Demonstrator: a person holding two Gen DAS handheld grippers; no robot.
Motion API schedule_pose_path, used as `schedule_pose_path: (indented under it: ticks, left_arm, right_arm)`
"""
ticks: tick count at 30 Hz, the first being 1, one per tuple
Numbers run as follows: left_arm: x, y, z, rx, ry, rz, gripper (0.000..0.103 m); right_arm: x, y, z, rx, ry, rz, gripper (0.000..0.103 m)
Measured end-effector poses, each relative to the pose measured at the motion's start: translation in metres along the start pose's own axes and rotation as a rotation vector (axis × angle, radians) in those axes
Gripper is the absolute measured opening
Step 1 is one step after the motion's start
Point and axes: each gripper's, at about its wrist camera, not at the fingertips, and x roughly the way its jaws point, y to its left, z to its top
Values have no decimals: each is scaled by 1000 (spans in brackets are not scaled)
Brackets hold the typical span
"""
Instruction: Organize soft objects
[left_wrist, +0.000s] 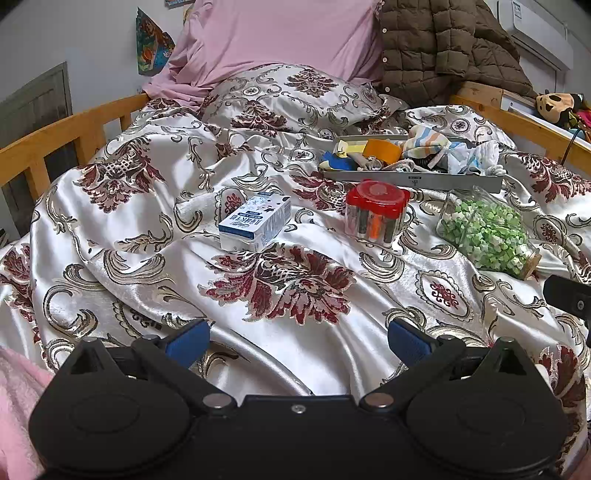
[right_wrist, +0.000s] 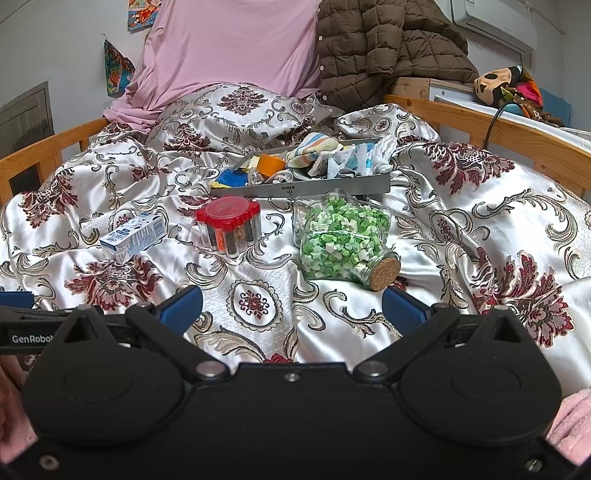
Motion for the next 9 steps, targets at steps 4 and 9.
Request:
schedule_pose_path:
  ticks: [4,9]
  left_arm:
    - [0,0,-1,-3,7,1,102]
    - [0,-3,-2,12,8,0,102]
  right_arm:
    - [0,0,0,0,0,0,102]
    - [0,0,0,0,1,0,102]
